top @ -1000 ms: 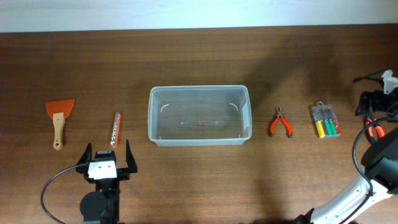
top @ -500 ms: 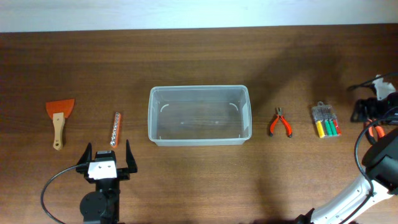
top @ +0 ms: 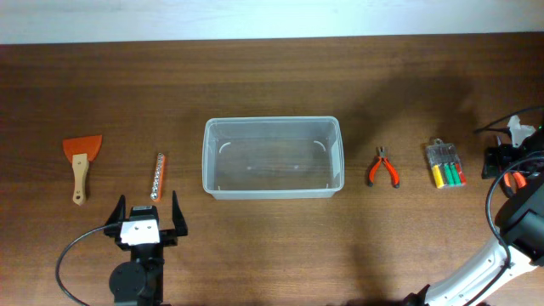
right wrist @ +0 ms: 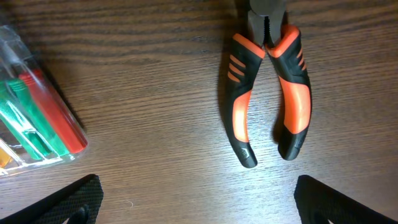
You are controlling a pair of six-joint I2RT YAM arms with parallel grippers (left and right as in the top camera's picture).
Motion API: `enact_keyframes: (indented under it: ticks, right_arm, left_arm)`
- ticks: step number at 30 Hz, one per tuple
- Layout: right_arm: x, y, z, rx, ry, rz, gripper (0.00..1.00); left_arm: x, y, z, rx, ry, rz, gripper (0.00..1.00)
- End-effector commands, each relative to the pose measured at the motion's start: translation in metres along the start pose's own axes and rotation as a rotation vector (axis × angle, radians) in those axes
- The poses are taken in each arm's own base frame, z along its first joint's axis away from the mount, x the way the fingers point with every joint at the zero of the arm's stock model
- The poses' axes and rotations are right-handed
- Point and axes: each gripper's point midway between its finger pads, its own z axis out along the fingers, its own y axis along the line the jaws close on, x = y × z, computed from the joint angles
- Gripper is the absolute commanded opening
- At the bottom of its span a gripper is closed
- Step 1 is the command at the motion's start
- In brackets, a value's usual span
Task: Pack container
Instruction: 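Lower the right gripper onto the pliers handles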
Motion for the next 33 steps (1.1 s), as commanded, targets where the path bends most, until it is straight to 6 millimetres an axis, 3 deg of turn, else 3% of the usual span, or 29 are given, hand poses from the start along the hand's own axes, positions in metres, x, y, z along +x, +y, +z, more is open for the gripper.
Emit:
enact_keyframes:
  ticks: [1,15,25,33]
  right_arm:
    - [0.002,-0.002,0.003,0.005,0.01,0.015,0.99]
    - [-0.005,0.005,0.046,-0.053,0.05,0.008,0.99]
    - [-0.018,-0.001,0.048,-0.026,0.0,0.0,0.99]
    - [-0.025,0.008,0.047,-0.084,-0.044,-0.008,0.99]
  left_arm:
    - [0.0,0.0,0.0,-0.001,-0.003,-0.013,0.99]
    - [0.0,0.0,0.0,-0.001,-0.003,-0.013,0.99]
    - [0.0,0.0,0.0,-0.001,-0.003,-0.013,0.99]
    - [0.0,0.0,0.0,-0.001,-0.003,-0.013,0.99]
